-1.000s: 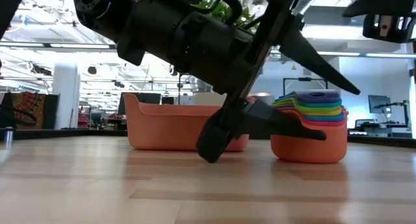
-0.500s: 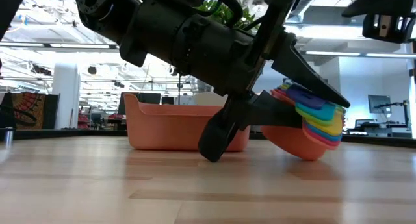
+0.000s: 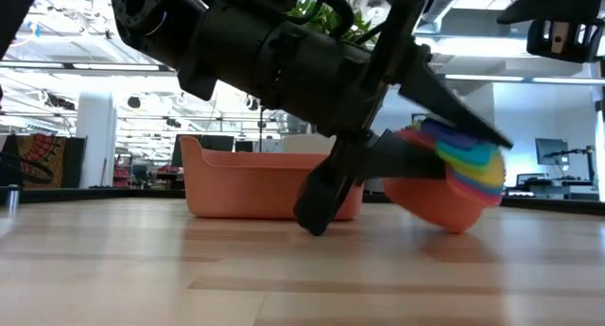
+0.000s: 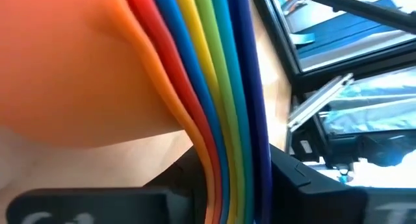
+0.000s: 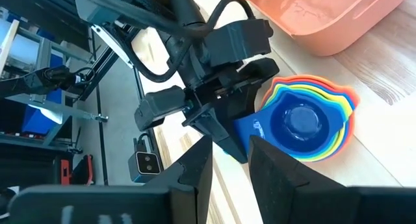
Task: Nest measuring cups in basket
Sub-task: Put the nested measuring cups into the orange bin
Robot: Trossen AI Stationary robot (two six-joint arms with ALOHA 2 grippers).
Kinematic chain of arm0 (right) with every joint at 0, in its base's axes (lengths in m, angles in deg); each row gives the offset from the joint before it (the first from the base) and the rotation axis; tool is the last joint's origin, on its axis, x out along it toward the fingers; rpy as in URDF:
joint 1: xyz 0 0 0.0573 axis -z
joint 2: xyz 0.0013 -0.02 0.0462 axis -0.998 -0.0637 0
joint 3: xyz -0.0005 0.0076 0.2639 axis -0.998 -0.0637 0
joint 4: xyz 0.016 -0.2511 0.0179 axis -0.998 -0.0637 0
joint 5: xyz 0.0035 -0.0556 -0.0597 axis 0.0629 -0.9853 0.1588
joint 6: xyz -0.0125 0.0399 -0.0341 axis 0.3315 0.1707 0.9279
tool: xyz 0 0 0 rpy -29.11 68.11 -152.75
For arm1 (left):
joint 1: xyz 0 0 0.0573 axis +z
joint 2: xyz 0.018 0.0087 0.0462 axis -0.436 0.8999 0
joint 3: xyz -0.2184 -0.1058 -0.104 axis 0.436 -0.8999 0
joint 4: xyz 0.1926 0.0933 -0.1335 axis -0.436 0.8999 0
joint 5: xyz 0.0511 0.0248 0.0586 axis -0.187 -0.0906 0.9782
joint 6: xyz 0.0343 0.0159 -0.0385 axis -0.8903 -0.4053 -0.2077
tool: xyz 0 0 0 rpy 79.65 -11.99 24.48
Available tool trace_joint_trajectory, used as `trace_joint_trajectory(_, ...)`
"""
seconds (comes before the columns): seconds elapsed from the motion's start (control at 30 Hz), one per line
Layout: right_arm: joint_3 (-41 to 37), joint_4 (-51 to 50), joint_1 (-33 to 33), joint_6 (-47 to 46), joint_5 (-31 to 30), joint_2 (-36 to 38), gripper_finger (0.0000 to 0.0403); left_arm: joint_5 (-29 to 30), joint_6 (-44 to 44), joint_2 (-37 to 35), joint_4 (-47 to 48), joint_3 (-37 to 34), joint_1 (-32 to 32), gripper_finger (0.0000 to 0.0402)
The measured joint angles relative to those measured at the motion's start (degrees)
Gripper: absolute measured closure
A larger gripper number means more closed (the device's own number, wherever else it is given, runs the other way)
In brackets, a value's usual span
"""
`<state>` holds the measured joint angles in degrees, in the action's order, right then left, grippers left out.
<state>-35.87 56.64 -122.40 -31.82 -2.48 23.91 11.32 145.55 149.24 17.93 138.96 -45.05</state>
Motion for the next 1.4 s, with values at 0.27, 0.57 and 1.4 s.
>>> trace_joint_trajectory(0.27,0.0,-0.2,-0.4,0.7,0.0,2.0,0.0280,-0.7,2.7,0.1,-7.7,0.0,0.0,0.0326)
trace_joint_trajectory(0.57,0.0,-2.2,-0.4,2.6,-0.1,6.2,0.0284,3.7,6.0,-0.3,-10.9,0.1,-1.2,0.0321)
trace_joint_trajectory(1.4,0.0,-6.7,-0.7,4.6,-2.3,8.7,0.0284,30.8,9.5,-23.9,-1.0,-18.3,-10.7,0.0319)
